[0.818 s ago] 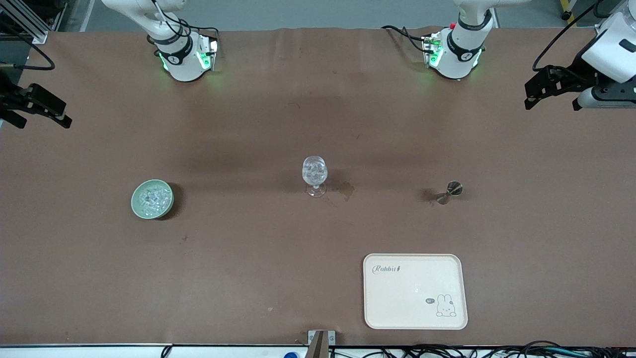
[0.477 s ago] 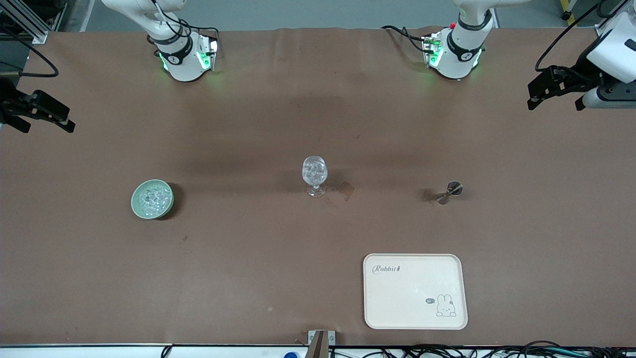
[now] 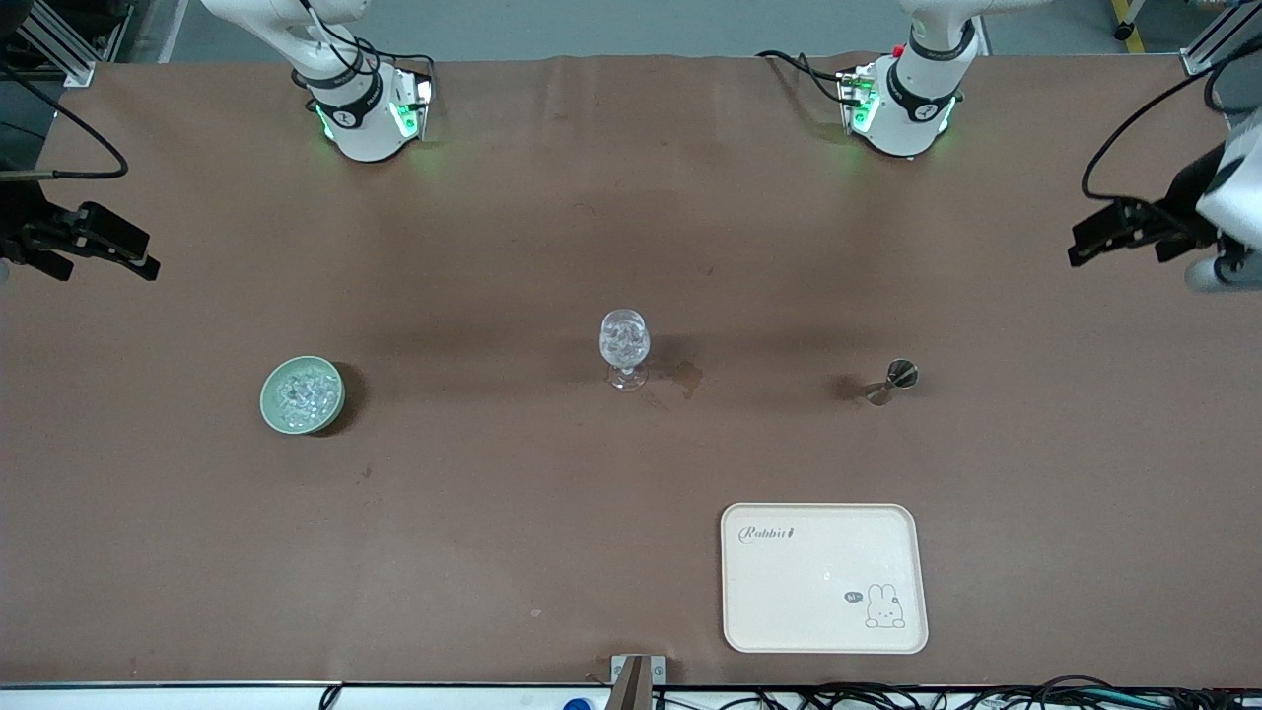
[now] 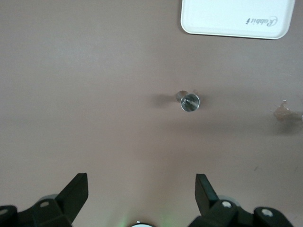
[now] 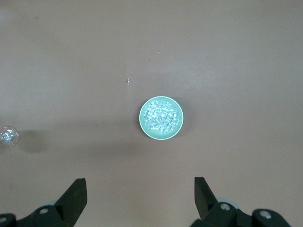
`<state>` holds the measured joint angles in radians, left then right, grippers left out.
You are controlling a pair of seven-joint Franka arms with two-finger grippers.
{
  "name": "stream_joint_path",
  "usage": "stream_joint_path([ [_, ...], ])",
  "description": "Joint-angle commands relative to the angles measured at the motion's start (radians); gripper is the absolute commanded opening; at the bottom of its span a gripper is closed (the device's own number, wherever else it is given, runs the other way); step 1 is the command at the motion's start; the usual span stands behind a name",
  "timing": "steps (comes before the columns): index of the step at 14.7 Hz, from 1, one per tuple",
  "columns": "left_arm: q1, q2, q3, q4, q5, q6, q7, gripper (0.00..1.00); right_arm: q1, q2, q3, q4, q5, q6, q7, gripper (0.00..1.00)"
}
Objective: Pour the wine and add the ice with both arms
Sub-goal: 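Move the right gripper toward the ice bowl while the left gripper approaches the jigger, then grasp an ice cube with the right gripper while the left gripper grasps the jigger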
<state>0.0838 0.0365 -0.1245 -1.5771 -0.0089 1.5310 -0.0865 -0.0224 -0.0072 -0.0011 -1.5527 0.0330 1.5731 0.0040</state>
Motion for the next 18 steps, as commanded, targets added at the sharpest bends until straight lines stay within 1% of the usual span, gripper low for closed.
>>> stream_joint_path([
  [1,0.027,0.112,0.0,0.031,-0.026,0.003,-0.053,1.0,0.007,0.009,-0.002,0.011,-0.01,0.001,-0.006,1.0],
  [3,0.057,0.173,0.0,0.031,-0.087,0.003,-0.102,1.0,0.006,0.016,-0.002,0.01,-0.01,0.005,-0.006,1.0],
  [5,0.063,0.238,0.0,0.029,-0.141,0.004,-0.174,1.0,0.002,0.024,-0.002,0.006,-0.01,0.015,-0.006,1.0],
  [7,0.08,0.273,0.0,0.023,-0.205,0.018,-0.26,1.0,-0.001,0.036,-0.004,-0.003,-0.01,0.037,-0.006,1.0],
  [8,0.099,0.296,0.0,0.013,-0.232,0.024,-0.286,1.0,-0.002,0.039,-0.004,-0.009,-0.01,0.051,-0.006,1.0],
  [11,0.111,0.348,0.0,0.005,-0.295,0.024,-0.346,1.0,-0.011,0.058,-0.005,-0.049,-0.01,0.108,-0.013,1.0],
  [13,0.132,0.405,-0.001,0.003,-0.322,0.027,-0.351,1.0,-0.016,0.061,-0.007,-0.114,-0.01,0.183,-0.041,1.0],
  [16,0.206,0.477,-0.001,0.0,-0.474,0.041,-0.349,1.0,-0.024,0.069,-0.007,-0.272,-0.01,0.364,-0.045,1.0],
  [18,0.221,0.5,0.0,0.0,-0.522,0.046,-0.351,1.0,-0.024,0.09,-0.007,-0.355,-0.01,0.48,-0.045,1.0],
])
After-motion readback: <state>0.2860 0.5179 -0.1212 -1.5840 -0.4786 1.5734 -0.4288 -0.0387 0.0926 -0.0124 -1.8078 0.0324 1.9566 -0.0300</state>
